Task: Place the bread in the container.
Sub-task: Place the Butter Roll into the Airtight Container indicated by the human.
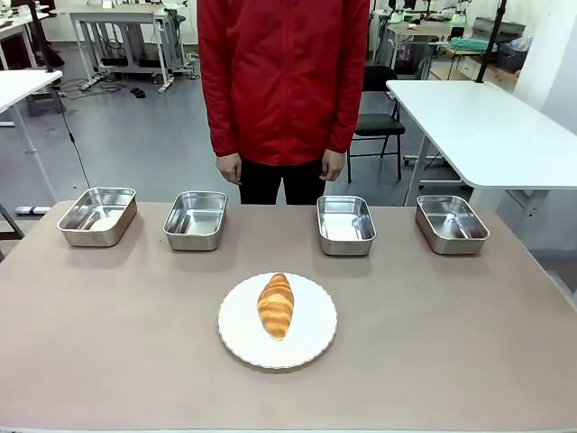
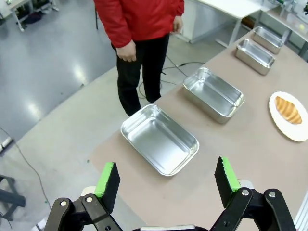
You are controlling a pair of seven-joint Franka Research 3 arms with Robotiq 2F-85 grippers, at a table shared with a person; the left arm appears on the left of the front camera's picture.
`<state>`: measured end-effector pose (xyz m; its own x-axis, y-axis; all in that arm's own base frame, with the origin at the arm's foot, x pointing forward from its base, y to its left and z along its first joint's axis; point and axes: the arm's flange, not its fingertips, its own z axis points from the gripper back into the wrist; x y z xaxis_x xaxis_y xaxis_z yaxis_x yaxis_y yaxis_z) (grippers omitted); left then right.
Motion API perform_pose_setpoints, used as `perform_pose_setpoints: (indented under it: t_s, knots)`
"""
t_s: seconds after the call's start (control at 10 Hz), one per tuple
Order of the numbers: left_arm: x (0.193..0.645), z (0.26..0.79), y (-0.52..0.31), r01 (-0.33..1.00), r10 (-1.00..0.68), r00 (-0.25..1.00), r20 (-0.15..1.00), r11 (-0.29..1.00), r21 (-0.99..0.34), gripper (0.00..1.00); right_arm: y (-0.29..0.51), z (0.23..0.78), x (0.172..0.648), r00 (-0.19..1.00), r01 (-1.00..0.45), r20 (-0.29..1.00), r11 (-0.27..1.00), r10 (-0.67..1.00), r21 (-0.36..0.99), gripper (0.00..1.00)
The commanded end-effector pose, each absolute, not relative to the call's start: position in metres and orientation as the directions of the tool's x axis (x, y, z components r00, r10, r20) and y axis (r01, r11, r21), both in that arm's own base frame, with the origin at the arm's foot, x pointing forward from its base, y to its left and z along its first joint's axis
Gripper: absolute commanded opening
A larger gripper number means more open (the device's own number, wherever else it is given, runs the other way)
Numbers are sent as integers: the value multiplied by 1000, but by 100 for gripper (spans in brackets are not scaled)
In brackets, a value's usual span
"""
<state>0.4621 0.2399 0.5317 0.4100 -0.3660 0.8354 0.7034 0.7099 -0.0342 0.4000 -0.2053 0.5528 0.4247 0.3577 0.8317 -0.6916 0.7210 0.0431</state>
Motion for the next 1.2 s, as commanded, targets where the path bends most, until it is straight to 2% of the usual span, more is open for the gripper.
perform_pose_setpoints:
  t_s: [0.0, 0.3, 0.7, 1.1]
  knots:
    - [456, 531, 236, 707, -385, 346, 856, 706, 32, 100, -212, 546, 399, 388, -704, 853, 710, 349, 30, 100]
    - [448, 536, 237, 684, -386, 346, 855, 727, 51, 100, -217, 544, 396, 387, -696, 857, 717, 340, 30, 100]
    - [435, 537, 215, 655, -367, 415, 832, 755, 7, 100, -212, 546, 398, 386, -699, 856, 715, 345, 28, 100]
    - [441, 529, 197, 656, -358, 461, 812, 754, -40, 100, -198, 544, 401, 385, -707, 851, 707, 357, 22, 100]
